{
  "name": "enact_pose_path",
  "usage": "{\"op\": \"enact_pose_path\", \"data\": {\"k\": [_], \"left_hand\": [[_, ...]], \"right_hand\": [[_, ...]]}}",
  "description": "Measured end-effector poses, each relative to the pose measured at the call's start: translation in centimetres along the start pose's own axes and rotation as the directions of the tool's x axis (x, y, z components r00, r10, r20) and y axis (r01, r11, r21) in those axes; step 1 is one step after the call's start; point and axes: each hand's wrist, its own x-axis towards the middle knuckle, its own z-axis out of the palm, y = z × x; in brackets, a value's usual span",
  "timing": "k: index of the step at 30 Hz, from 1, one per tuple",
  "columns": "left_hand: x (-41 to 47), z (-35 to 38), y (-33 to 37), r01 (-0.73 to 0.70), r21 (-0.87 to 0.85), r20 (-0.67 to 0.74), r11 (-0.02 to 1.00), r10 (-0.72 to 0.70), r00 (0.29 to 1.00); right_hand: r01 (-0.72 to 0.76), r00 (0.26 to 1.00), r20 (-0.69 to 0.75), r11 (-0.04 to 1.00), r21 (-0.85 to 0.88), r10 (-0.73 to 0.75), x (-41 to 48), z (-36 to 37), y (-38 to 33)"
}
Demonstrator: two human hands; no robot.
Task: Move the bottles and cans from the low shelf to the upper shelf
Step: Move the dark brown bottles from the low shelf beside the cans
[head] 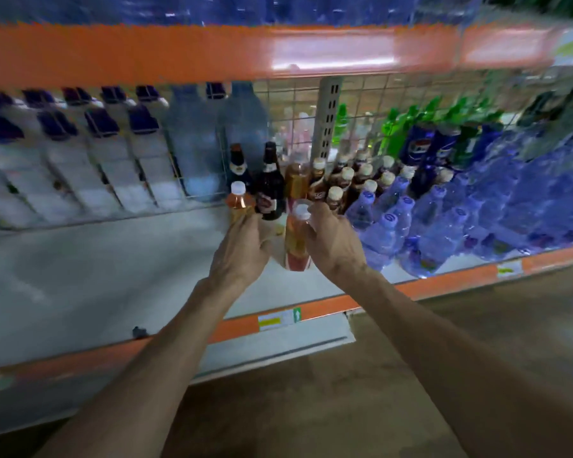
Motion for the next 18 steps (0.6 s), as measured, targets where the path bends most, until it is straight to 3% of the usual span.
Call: {"op": "enact_pose_path", "data": {"k": [3,11,18], "left_hand": [[0.5,-1.6,0.2,0.025,0.027,0.023,0.999,-0.025,0.999],[7.2,-3.3,-1.4,0.035,0.052,-0.100,0.998,-0.029,0.995],[14.2,-2.6,-2.2,0.043,0.103,-0.111,0.994,-0.032,0.993]], "right_hand": [[-0.018,0.999,0.032,1.000,0.013,0.017,0.6,-0.6,-0.4],[0.068,0.998,-0.021,0.994,0.080,-0.066,7.9,0.7,-1.3],[-0.031,0.999,0.022,0.994,0.107,0.029,14.4,3.2,-0.5]]}}
